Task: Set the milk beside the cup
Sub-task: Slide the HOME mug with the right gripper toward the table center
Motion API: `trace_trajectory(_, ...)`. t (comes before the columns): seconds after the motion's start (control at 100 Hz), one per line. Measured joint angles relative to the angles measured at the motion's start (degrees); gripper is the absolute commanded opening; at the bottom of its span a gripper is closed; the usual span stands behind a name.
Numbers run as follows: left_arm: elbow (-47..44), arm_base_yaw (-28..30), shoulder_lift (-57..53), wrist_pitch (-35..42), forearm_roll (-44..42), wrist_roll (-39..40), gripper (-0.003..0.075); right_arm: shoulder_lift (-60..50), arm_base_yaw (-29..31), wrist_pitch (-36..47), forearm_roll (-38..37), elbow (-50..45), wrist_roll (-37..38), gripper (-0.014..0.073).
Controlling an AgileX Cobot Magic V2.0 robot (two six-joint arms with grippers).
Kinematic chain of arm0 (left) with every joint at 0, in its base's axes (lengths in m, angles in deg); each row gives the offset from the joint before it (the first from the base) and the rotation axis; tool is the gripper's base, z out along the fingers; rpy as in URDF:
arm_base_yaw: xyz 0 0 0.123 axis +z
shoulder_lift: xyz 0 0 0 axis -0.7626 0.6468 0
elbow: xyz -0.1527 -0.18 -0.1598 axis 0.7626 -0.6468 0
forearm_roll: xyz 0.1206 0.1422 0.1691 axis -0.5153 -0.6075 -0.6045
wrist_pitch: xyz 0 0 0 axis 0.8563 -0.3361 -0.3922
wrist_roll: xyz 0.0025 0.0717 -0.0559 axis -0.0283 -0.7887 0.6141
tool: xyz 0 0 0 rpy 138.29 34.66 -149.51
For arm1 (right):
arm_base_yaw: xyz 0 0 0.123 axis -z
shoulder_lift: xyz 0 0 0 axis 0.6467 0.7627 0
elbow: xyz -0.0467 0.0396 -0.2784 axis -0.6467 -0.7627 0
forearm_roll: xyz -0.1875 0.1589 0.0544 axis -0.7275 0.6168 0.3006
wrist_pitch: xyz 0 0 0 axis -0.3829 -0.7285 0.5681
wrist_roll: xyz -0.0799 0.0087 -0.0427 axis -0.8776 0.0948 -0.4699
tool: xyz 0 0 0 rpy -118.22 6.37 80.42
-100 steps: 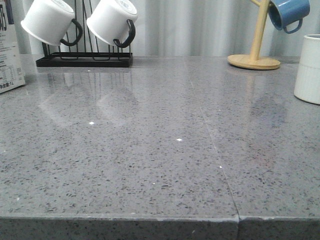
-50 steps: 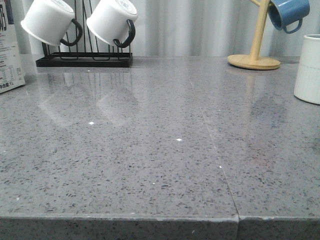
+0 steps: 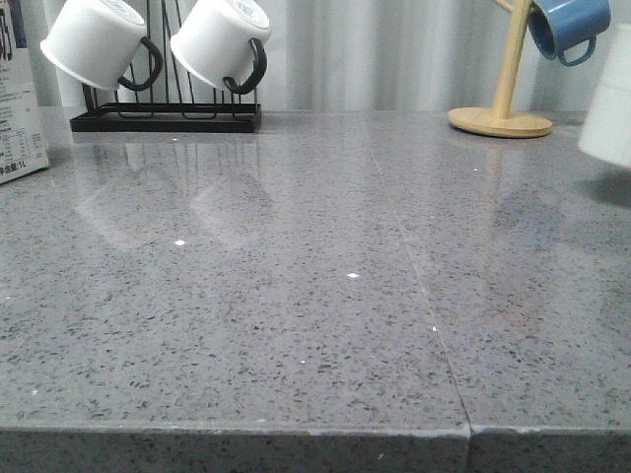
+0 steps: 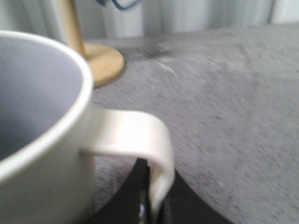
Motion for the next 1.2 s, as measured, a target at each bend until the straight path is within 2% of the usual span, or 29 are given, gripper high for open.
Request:
trace_trajectory(0.22, 0.00, 0.00, 0.00, 0.00, 0.00, 0.00, -0.0020, -1.39, -6.46, -0.87, -0.77, 1.15, 0.00, -0.0057)
trace_trajectory(0.39, 0.00, 0.00, 0.00, 0.00, 0.00, 0.00, -0.0020, -1.25, -13.02, -8.03, -0.90, 6.17, 0.00, -0.0057)
trace_trajectory(0.53, 0.00, 0.00, 0.00, 0.00, 0.00, 0.00, -0.0020, 1.69, -17.73, -11.56, -1.13, 11.43, 0.00, -0.0057)
trace_trajectory(0.74, 0.00, 0.00, 0.00, 0.00, 0.00, 0.00, -0.0020, 7.91, -23.57, -12.57, -1.13, 16.10, 0.00, -0.0057)
trace_trajectory(0.95, 0.00, 0.00, 0.00, 0.00, 0.00, 0.00, -0.0020, 11.86, -26.33, -12.70, -1.13, 17.83, 0.00, -0.0057)
trace_trajectory(1.2, 0.00, 0.00, 0.00, 0.00, 0.00, 0.00, -0.0020, 12.58, -26.52, -12.59, -1.13, 18.04, 0.00, -0.0057)
